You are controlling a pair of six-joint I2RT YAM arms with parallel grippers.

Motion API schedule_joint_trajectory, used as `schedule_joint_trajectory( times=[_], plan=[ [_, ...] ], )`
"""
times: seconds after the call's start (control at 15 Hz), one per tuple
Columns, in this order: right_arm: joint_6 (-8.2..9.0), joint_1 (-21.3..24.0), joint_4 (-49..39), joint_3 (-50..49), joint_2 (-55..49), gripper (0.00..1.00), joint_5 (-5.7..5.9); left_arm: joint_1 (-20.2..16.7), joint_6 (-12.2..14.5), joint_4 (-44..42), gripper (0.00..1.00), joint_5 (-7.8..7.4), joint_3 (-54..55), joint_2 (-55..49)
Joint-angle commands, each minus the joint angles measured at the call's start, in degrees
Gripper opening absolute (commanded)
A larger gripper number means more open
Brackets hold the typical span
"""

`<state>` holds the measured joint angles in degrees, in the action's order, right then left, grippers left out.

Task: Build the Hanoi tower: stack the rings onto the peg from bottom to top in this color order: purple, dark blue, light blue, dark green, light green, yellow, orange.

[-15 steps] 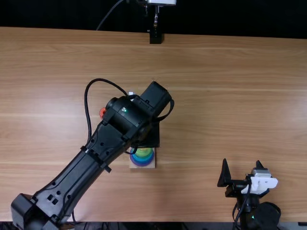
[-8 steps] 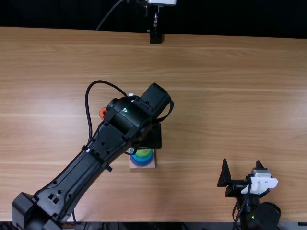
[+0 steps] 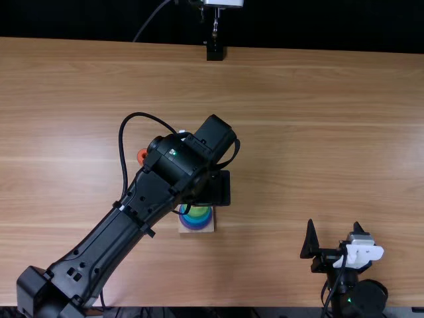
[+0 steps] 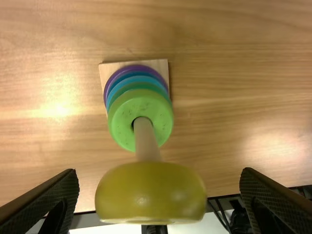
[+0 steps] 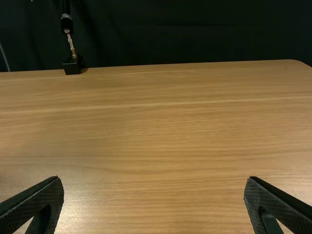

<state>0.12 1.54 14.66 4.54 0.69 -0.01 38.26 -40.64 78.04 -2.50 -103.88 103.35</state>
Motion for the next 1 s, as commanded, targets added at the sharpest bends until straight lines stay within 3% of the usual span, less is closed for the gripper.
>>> schedule_joint_trajectory(
  times=[0.0, 0.2, 0.4, 0.47, 0.6, 0.67, 0.93],
  plan=[
    [0.09, 0.57, 3.97, -3.66, -0.69, 1.00, 0.54, -1.43, 1.51, -1.05, 1.00, 0.39, -4.14, -1.75],
    [0.09, 0.57, 3.97, -3.66, -0.69, 1.00, 0.54, -3.81, 8.90, -6.01, 1.00, 0.50, -6.08, -1.92],
    [0.09, 0.57, 3.97, -3.66, -0.69, 1.00, 0.54, -4.07, 9.64, -5.69, 1.00, 0.50, -5.99, -3.68],
    [0.09, 0.57, 3.97, -3.66, -0.69, 1.00, 0.54, -4.07, 9.74, -5.27, 0.94, 0.50, -5.90, -4.56],
    [0.09, 0.57, 3.97, -3.66, -0.69, 1.00, 0.54, -4.07, 9.64, -4.84, 0.07, 0.60, -5.81, -5.97],
    [0.09, 0.57, 3.97, -3.66, -0.69, 1.00, 0.54, -4.16, 9.42, -4.84, 0.00, 0.71, -5.72, -7.11],
    [0.09, 0.57, 3.97, -3.66, -0.69, 1.00, 0.54, -5.57, 9.21, -3.26, 0.00, 0.60, -1.24, -11.15]
  ],
)
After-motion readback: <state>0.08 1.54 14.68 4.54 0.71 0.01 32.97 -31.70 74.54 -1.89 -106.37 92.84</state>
